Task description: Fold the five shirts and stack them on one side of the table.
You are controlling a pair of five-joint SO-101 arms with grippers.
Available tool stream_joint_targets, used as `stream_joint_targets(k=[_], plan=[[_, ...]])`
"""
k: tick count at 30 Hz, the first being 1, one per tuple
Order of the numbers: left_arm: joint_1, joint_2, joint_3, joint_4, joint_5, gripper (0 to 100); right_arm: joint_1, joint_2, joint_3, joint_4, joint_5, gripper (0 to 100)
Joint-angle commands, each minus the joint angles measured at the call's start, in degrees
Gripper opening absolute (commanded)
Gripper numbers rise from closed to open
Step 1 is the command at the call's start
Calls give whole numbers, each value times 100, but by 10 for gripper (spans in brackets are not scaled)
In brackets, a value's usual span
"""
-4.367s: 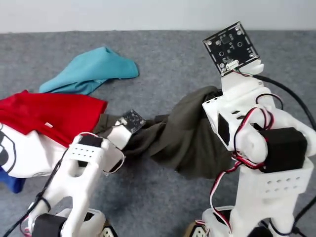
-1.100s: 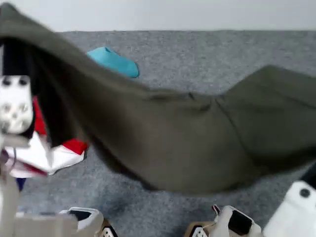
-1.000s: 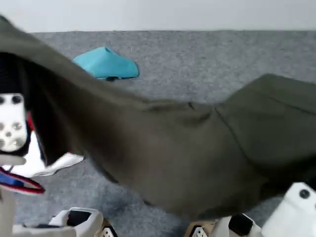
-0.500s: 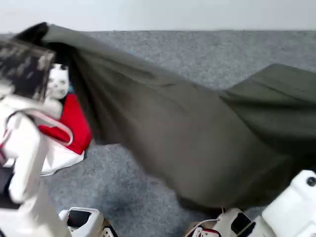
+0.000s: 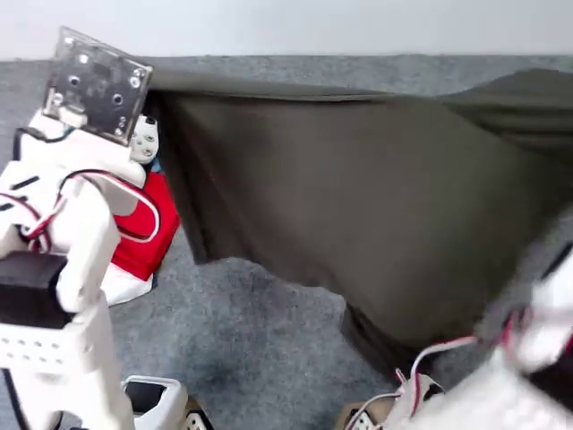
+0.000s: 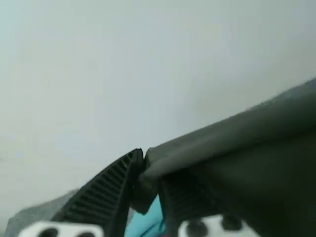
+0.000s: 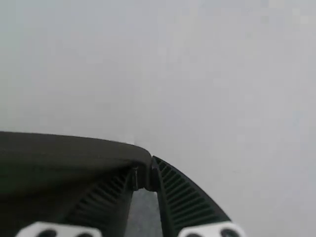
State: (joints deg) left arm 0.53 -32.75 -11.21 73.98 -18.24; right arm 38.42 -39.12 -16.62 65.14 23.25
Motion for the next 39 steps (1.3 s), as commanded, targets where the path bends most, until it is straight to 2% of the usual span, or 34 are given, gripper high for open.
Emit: stream_joint_targets(k=[1, 5, 10, 14, 17, 22, 28, 33, 36, 39], plan=[[-53, -53, 136, -132, 35, 15, -505, 681, 563, -92, 237, 11], [-53, -53, 462, -202, 26, 15, -1068, 1262, 976, -119, 229, 11], [-53, -53, 1341, -958, 18, 15, -1771, 1965, 1152, -136, 193, 11], [-53, -44, 2202, -1653, -431, 15, -1982, 2404, 1160, -488, -18, 11], [-53, -53, 2554, -1802, -501, 15, -1991, 2422, 1134, -356, 0, 11], [-18, -44, 2668, -1538, -475, 15, -2264, 2299, 1178, 646, 343, 11], [-185, -53, 2510, -1160, 105, 15, -3116, 2299, 1011, 2299, 325, 10], [-185, -62, 1701, -615, 114, 15, -3899, 1604, -132, 3345, -211, 10], [-193, -53, 1332, -334, 176, 15, -4040, 1182, -1002, 3644, -774, 9], [-229, -53, 998, 0, 615, 15, -3987, 831, -1556, 3758, -1240, 8]])
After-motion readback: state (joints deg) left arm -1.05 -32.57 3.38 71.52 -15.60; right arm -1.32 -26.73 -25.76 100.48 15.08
